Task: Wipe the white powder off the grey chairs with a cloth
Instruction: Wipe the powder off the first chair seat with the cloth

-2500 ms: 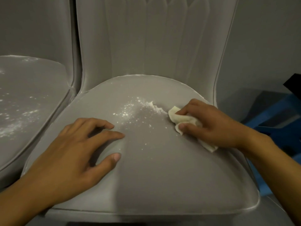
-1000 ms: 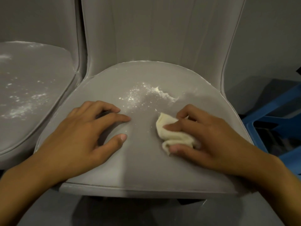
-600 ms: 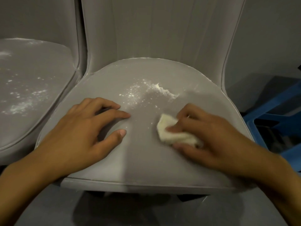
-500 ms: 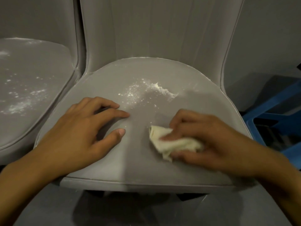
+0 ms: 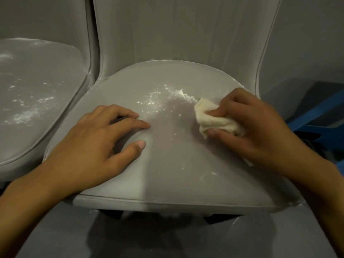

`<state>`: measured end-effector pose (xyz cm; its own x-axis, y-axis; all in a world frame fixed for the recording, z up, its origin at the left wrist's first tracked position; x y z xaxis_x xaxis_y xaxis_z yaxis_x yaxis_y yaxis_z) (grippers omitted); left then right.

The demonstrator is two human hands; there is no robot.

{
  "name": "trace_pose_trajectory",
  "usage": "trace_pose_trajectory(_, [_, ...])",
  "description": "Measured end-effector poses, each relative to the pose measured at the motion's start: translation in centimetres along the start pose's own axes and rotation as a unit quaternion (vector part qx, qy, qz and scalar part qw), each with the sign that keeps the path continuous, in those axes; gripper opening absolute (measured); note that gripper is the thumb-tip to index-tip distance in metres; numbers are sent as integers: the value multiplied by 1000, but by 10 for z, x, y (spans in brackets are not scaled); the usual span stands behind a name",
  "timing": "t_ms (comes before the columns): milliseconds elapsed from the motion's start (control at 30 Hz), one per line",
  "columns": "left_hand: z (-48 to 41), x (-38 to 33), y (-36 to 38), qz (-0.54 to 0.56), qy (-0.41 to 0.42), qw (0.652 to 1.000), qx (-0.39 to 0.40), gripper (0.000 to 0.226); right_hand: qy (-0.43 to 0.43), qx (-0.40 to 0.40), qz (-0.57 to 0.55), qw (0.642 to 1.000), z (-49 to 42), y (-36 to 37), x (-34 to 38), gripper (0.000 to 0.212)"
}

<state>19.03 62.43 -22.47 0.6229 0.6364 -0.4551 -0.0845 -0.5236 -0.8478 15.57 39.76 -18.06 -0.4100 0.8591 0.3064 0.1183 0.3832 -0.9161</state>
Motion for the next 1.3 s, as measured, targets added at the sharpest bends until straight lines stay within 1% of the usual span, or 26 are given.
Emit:
trace_pose_trajectory(33, [0,0,0,-1,-1,1000,1,46,9,2,21,1000,0,4,-2,37])
trace_pose_trajectory(67, [0,0,1,-1,-2,1000,3,46,-10,23,15,1000,3,14,5,35])
trace_pose_trajectory(133, [-1,-1,1,-1,-6,1000,4,46,-66,91,-64,992,12,36,35,30])
trace_pose_trajectory(200, [-1,-1,0,0,-8,1000,3,46,-96,139,-154,973,17,41,54,31])
trace_pose_trajectory(233, [-1,-1,0,0,-9,1000,3,47,-94,126,-165,974,15,36,52,31])
trace_pose_trajectory(267, [0,-1,0,1,-9,1000,4,47,-80,84,-144,983,9,25,41,31])
trace_pose_trajectory(333, [0,-2,0,-2,-9,1000,7,47,-25,9,-57,998,0,8,17,32])
trace_pose_trajectory(367, [0,-2,0,-2,-9,1000,9,47,-15,13,-24,1000,0,9,12,31])
trace_pose_trajectory(433, [0,-2,0,-1,-10,1000,12,47,-54,103,-55,992,11,30,21,27])
trace_pose_trajectory(500, [-1,-2,-1,-1,-11,1000,13,48,-93,199,-139,966,26,43,38,27])
trace_pose_trajectory(533, [-1,-2,-1,-2,-11,1000,14,49,-98,218,-172,956,28,42,41,28])
trace_pose_trajectory(567, [-1,-2,-1,-2,-10,1000,14,49,-89,203,-186,957,26,35,37,27])
trace_pose_trajectory(600, [-1,-3,-1,-2,-10,1000,14,49,-68,161,-183,967,21,27,27,26])
trace_pose_trajectory(667, [-1,-3,0,-2,-11,1000,13,49,-19,86,-129,988,13,16,9,27])
trace_pose_trajectory(700, [0,-3,0,-3,-11,1000,14,49,-17,84,-109,990,13,19,9,27])
trace_pose_trajectory(733, [0,-3,0,-4,-12,1000,16,49,-32,107,-111,988,15,26,17,27])
trace_pose_trajectory(800, [-1,-3,0,-6,-13,1000,18,49,-73,185,-165,966,26,43,38,29])
trace_pose_trajectory(867, [-1,-3,0,-5,-15,1000,16,48,-78,207,-204,954,29,44,47,30])
trace_pose_trajectory(900, [-1,-2,-1,-6,-15,1000,14,48,-65,184,-211,958,25,38,42,30])
trace_pose_trajectory(967, [0,-2,-1,-5,-15,1000,12,47,-25,78,-170,982,12,17,22,27])
trace_pose_trajectory(1033, [0,-1,-1,-4,-14,1000,12,47,43,-17,-45,998,-4,-3,-11,25])
trace_pose_trajectory(1067, [0,-1,0,-5,-14,1000,13,47,90,-26,16,995,-13,-5,-34,26])
trace_pose_trajectory(1133, [0,-1,0,-1,-16,1000,13,47,174,-15,91,980,-33,-4,-80,29])
trace_pose_trajectory(1167, [0,-1,-1,1,-15,1000,14,47,193,-11,107,975,-44,-2,-94,33])
trace_pose_trajectory(1233, [0,-2,0,2,-13,1000,14,47,196,4,99,976,-59,9,-104,40])
trace_pose_trajectory(1300, [0,-1,-1,1,-14,1000,11,46,148,30,67,986,-67,25,-83,47])
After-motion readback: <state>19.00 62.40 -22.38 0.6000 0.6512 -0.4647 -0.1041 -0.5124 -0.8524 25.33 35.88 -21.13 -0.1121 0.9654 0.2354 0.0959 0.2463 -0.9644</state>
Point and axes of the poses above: each hand's wrist, its own z-axis away from the middle knuckle, its own y-axis out of the palm, x = y × z, the point moved 10 cm from there along -z, towards the middle knuckle, and after that the axes turned 9 degrees about z, right-handed, at the moved point
